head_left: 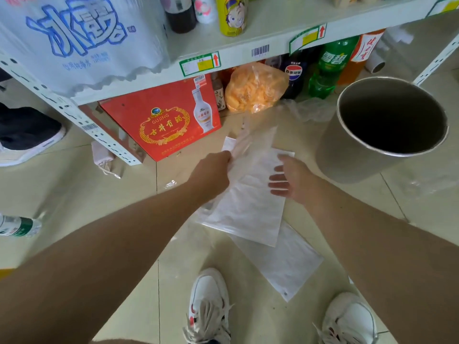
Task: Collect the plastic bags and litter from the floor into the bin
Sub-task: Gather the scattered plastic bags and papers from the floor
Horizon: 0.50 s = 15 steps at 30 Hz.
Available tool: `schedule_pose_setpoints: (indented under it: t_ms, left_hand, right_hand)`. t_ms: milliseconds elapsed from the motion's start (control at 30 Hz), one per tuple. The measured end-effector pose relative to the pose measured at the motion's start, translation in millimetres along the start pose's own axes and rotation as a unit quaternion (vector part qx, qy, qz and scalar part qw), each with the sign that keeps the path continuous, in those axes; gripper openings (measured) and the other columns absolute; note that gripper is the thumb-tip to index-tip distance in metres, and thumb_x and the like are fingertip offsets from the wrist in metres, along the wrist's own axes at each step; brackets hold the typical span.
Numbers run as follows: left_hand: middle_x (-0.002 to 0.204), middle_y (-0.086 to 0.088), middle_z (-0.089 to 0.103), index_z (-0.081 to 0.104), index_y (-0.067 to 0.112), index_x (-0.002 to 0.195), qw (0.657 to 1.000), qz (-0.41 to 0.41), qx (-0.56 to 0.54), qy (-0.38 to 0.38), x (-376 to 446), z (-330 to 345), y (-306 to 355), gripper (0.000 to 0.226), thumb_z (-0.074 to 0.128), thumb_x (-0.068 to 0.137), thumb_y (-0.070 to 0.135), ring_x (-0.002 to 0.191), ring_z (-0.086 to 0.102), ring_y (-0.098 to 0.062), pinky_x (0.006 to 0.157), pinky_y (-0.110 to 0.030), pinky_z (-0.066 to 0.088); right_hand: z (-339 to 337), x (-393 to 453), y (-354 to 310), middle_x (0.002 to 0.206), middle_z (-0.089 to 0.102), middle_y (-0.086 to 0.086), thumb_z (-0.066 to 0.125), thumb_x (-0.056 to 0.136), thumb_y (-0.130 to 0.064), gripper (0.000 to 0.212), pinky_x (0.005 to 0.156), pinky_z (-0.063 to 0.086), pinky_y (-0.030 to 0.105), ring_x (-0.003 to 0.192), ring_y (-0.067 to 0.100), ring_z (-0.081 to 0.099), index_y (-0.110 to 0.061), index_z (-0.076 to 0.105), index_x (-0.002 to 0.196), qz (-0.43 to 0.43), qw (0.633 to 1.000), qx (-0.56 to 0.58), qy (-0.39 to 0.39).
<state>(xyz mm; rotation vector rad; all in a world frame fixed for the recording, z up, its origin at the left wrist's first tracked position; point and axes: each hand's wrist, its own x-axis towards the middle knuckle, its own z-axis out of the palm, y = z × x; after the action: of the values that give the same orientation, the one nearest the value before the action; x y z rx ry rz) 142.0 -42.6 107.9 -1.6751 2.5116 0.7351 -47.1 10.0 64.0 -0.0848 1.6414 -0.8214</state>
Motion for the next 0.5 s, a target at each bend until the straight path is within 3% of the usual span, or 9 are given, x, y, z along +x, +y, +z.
schedule_pose_setpoints:
  t_ms: [67,167,233,367,500]
  left_hand:
    - [0.096,-0.011,0.066,0.059,0.016,0.102,1.0,-0.019,-0.015,0.012,8.5,3.5,-19.0,0.019,0.055,0.085,0.007,0.08,0.064,-0.033,0.063,-0.035,0.054]
    - [0.087,-0.007,0.061,0.055,0.02,0.091,0.999,-0.017,-0.017,0.026,22.5,14.9,-40.6,0.008,0.058,0.088,0.013,0.076,0.06,-0.03,0.061,-0.032,0.046]
    - [0.081,-0.004,0.057,0.053,0.02,0.089,0.999,-0.009,-0.02,0.037,31.2,25.3,-48.1,0.007,0.06,0.088,0.016,0.073,0.057,-0.028,0.063,-0.03,0.043]
    - [0.083,-0.005,0.059,0.058,0.016,0.095,0.998,-0.002,-0.027,0.054,44.2,43.7,-54.5,0.008,0.061,0.088,0.02,0.073,0.058,-0.029,0.064,-0.032,0.048]
    - [0.085,-0.006,0.062,0.055,0.022,0.091,0.999,-0.014,-0.025,0.046,44.9,53.3,-54.6,0.011,0.061,0.086,0.014,0.073,0.061,-0.029,0.062,-0.032,0.048]
  right_hand:
    - [4.3,27.4,23.9,0.105,0.061,0.014,0.059,0.092,-0.033,0.044,0.071,0.055,0.036,0.087,0.029,0.063,-0.003,0.057,0.124,-0.019,0.992,-0.087,0.094]
    - [15.7,63.5,59.6,0.128,0.059,0.017,0.063,0.082,-0.034,0.058,0.096,0.051,0.042,0.114,0.035,0.06,-0.003,0.052,0.13,-0.008,0.956,-0.231,0.181]
    - [22.9,80.8,79.7,0.14,0.045,0.018,0.068,0.083,-0.04,0.071,0.1,0.043,0.041,0.125,0.034,0.049,-0.004,0.038,0.137,0.009,0.914,-0.315,0.254]
    - [28.5,109.1,106.5,0.145,0.039,0.017,0.075,0.079,-0.042,0.09,0.102,0.039,0.04,0.131,0.033,0.043,-0.003,0.027,0.144,0.049,0.901,-0.337,0.27]
    - [27.6,124.0,118.1,0.142,0.048,0.015,0.068,0.084,-0.03,0.075,0.101,0.038,0.043,0.127,0.035,0.048,-0.004,0.031,0.144,0.055,0.882,-0.357,0.303]
